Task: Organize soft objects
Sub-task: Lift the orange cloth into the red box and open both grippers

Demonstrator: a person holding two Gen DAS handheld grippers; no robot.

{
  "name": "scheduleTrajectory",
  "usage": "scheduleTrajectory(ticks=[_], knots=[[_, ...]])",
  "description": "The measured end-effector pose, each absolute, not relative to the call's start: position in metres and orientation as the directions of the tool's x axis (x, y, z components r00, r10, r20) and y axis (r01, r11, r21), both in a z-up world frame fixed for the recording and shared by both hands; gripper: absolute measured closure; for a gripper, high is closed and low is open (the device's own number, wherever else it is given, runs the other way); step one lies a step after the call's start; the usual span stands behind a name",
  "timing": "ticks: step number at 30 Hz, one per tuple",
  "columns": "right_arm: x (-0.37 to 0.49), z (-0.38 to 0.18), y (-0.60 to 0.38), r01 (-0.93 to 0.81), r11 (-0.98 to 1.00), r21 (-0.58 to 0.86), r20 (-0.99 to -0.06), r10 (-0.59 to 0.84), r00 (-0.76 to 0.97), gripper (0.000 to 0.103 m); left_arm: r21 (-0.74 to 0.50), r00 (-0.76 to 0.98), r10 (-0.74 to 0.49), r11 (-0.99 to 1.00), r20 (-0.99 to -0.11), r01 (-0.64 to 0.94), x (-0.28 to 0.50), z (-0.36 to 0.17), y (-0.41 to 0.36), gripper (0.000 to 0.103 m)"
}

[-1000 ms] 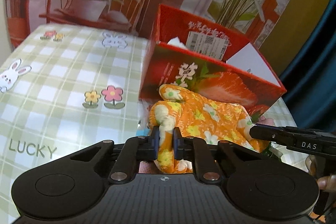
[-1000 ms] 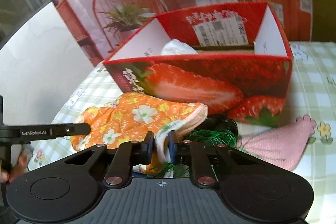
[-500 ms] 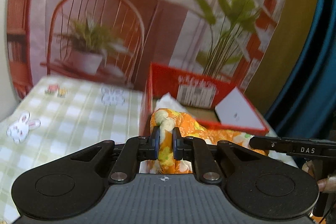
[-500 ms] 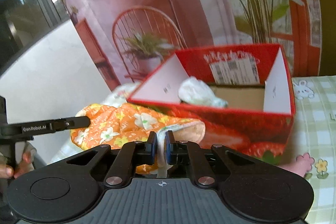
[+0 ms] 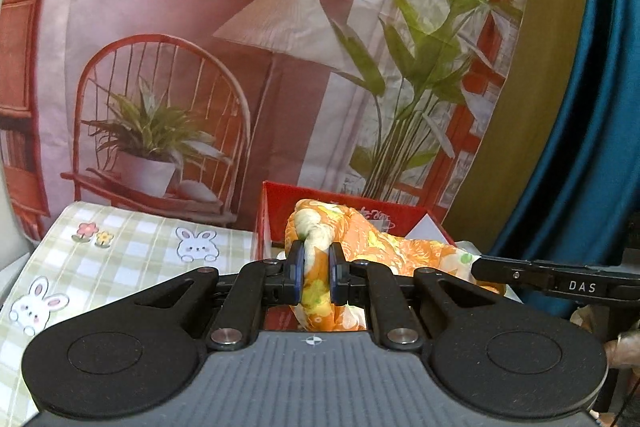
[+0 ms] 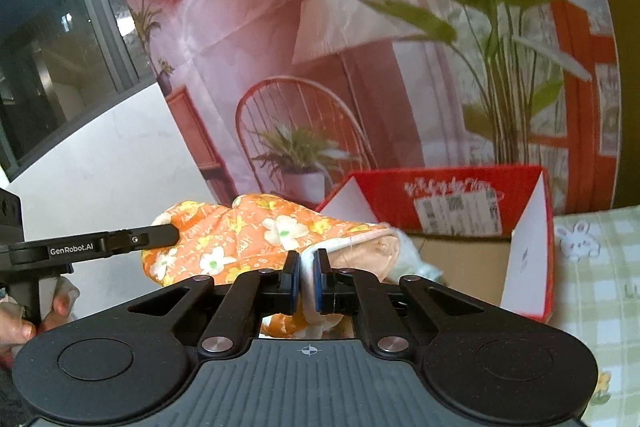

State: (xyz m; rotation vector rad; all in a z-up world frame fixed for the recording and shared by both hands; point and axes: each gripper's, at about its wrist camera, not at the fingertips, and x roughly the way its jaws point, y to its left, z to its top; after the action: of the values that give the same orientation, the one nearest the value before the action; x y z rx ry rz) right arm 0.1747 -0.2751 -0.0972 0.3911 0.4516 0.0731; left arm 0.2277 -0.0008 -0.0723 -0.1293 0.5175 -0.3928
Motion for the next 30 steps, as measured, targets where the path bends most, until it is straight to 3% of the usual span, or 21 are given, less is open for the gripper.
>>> scheduleTrajectory(ticks=[10, 26, 29, 30], knots=[[0.218, -0.097, -0.303, 0.073, 0.950, 0.305, -0.450, 0.076, 0.890, 0.096, -0.115, 0.786, -0.372, 0.924, -0.493, 0.365, 0.290, -0.075, -0.037, 0.090], [0.257, -0.151, -0.357, 0.224, 0.934, 0.279, -0.558, -0.032, 0.829, 0.096, -0.075, 0.667, -0.347, 0.913, -0.660, 0.402, 0.358, -0.136, -0.088, 0.088], [0.259, -0.160, -0.357, 0.239, 0.931, 0.274, -0.576, -0.040, 0.816, 0.096, -0.073, 0.653, -0.341, 0.913, -0.676, 0.401, 0.361, -0.143, -0.085, 0.079], [0.260, -0.162, -0.356, 0.245, 0.932, 0.269, -0.581, -0.045, 0.812, 0.095, -0.073, 0.651, -0.338, 0.914, -0.680, 0.399, 0.361, -0.144, -0.084, 0.070]])
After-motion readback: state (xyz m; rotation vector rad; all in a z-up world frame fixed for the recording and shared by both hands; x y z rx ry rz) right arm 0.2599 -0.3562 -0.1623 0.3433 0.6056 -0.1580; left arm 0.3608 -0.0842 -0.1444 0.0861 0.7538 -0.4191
